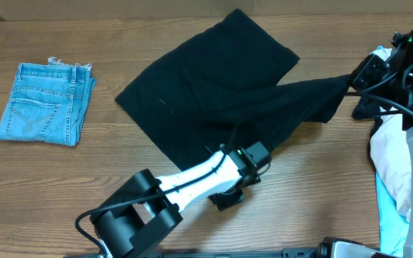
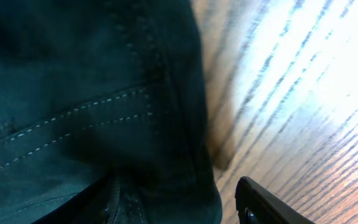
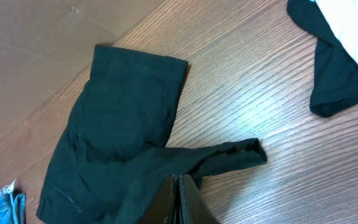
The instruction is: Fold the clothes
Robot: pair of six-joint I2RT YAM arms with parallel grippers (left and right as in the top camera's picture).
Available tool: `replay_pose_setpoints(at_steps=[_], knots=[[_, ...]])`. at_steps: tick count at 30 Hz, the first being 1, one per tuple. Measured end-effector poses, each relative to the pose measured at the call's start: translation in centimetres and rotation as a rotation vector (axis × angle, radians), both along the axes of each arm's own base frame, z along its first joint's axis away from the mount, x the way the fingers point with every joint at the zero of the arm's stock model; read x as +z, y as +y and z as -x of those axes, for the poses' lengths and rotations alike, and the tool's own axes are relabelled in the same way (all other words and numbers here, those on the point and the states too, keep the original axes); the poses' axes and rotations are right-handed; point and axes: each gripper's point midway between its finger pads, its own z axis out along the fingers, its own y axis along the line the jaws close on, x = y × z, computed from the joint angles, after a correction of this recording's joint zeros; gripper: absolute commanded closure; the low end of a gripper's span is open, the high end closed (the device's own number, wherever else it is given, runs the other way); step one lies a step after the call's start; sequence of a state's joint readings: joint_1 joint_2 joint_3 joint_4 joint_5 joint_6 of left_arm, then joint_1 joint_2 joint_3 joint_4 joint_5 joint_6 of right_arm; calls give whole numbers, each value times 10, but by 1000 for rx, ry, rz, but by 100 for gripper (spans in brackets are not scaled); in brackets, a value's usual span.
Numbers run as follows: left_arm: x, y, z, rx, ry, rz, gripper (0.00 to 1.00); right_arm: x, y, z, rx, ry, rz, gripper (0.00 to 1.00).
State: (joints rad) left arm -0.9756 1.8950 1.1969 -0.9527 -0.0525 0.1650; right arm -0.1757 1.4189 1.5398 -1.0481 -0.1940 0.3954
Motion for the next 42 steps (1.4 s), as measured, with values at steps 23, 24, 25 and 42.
replay_pose_setpoints(at_steps=[23,24,25,42], knots=[[49,27,25,117,60,-114,96,-9,-20,10,-78,61,93,96],[58,28,28,122,65,-101,96,-11,-21,13,-81,74,96,96],[73,31,34,128,71,-75,96,-14,-22,17,-86,97,101,96],[198,113,80,507,-44,180,88,24,19,11,58,-71,-20,96]])
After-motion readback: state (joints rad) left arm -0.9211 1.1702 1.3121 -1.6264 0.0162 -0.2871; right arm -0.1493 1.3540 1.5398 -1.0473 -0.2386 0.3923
